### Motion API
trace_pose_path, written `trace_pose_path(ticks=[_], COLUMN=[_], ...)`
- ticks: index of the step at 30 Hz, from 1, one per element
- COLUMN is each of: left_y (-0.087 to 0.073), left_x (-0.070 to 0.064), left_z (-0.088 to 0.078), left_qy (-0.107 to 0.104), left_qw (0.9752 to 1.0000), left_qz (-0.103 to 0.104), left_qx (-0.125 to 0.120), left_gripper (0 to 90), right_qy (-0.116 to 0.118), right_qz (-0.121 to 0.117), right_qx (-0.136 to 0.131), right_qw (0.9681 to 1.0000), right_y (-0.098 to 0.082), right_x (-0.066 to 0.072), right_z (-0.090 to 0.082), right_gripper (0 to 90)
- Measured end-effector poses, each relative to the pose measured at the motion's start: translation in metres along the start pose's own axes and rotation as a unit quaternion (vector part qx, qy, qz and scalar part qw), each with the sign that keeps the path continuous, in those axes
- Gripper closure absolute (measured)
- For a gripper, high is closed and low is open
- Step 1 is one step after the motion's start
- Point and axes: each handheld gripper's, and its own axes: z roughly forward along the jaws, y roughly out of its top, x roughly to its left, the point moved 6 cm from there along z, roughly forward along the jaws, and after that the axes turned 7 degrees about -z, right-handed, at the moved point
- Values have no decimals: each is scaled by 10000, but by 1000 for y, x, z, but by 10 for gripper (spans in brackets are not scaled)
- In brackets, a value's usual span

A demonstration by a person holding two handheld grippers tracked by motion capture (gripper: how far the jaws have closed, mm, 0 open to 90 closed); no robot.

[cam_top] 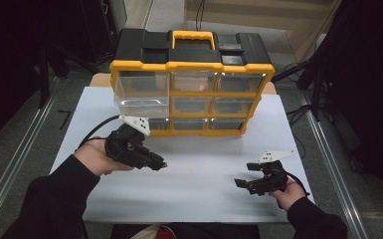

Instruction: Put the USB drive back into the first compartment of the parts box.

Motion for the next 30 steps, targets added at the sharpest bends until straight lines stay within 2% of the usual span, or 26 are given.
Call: trace_pose_path(ticks=[16,30], left_y=[19,42], left_x=[-6,-10], left_z=[-31,-58], left_qy=[73,244], left_qw=[9998,9996], left_qz=[75,70], left_qx=[-147,-138], left_gripper=[799,799], right_qy=[37,35], right_qz=[18,8], right_qx=[50,52], right_qw=[10000,10000], right_y=[-1,-1], right_x=[0,0], right_z=[1,1], right_gripper=[142,142])
